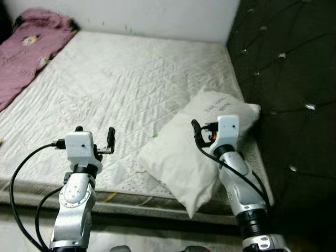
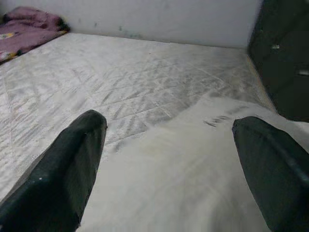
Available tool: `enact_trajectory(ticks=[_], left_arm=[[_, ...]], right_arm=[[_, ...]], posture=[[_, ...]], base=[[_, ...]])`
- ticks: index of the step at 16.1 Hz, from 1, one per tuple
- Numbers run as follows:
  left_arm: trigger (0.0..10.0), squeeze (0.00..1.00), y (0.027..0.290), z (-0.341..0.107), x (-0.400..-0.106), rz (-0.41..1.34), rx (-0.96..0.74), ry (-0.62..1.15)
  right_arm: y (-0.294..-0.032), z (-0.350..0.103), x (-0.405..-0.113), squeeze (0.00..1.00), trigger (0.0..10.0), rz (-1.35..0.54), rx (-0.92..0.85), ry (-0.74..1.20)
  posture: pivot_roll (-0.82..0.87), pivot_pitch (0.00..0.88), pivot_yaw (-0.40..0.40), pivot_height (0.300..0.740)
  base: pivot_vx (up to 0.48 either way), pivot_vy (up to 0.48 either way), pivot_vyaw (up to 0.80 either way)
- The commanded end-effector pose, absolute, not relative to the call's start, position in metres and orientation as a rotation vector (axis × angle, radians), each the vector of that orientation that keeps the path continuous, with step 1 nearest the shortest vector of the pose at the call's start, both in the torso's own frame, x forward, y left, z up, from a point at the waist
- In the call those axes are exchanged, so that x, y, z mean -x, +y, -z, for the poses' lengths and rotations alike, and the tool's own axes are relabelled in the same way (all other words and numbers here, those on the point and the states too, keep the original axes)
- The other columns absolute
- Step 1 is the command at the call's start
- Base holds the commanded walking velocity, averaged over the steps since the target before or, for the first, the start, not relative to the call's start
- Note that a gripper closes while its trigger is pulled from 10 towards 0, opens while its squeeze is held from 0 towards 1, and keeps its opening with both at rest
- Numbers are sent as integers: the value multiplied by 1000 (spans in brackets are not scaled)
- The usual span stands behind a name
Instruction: Clean up the room
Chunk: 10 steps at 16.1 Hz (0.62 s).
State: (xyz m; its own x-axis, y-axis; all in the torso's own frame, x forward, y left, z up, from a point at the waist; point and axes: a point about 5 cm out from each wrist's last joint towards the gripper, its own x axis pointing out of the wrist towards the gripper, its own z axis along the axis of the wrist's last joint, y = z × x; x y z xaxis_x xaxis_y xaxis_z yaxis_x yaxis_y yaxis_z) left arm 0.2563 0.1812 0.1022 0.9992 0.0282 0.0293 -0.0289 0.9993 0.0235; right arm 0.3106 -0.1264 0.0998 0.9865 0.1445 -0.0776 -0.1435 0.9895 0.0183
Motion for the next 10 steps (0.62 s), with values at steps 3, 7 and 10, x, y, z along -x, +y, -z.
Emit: enact_trajectory(ticks=[3, 7, 10], left_arm=[[10000, 0, 181, -108, -257, -38, -23, -42], [10000, 0, 181, -108, -257, -36, -23, -37], [10000, 0, 181, -108, -257, -35, -21, -36]], right_arm=[[-130, -102, -309, 0, 10000, -136, -5, 66], [-126, -102, -307, 0, 10000, -162, -17, 64], [-125, -103, -307, 0, 10000, -166, -17, 61]], posture=[[-48, 0, -17, 740], [-47, 0, -18, 740], [-47, 0, -19, 740]], base=[[0, 0, -267], [0, 0, 0], [0, 0, 0]])
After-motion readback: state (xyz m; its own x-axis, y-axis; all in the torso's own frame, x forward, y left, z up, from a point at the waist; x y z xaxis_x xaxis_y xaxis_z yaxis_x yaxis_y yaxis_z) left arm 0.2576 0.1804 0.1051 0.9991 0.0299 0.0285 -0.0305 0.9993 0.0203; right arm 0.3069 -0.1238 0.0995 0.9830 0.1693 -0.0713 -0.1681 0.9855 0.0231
